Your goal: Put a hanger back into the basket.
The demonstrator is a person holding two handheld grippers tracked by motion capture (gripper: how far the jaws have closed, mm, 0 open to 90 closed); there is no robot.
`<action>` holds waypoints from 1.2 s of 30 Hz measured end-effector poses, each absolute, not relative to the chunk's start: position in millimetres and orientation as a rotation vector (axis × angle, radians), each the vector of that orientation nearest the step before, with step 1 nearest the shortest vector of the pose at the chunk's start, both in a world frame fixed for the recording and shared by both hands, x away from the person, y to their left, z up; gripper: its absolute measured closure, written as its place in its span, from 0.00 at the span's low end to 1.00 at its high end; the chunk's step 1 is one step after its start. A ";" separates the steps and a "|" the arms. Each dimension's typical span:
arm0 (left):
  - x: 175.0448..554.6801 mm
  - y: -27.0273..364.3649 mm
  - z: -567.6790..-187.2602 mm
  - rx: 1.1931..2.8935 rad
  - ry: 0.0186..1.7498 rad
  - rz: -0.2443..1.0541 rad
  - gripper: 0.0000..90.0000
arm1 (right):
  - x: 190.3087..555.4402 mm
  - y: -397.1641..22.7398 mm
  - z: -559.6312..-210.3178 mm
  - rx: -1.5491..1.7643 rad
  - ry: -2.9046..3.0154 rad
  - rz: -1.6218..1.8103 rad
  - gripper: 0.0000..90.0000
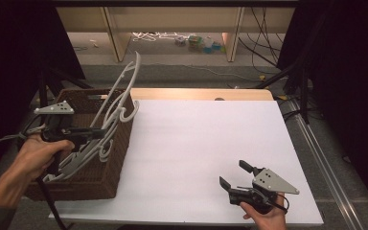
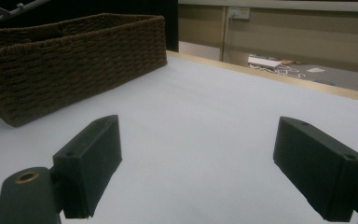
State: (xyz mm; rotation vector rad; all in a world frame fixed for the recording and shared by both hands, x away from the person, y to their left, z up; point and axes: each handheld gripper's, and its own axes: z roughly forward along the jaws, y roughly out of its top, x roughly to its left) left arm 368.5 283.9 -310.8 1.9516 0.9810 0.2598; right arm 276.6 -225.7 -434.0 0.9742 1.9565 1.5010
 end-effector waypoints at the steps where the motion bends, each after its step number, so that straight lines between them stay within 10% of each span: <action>1: 369.5 287.0 -312.5 1.950 0.987 0.262 0.91 | 277.2 -224.6 -435.0 0.974 1.946 1.521 0.18; 36: 367.5 359.3 -361.4 2.069 1.074 0.230 0.91 | 277.5 -225.4 -435.6 0.982 1.953 1.492 0.18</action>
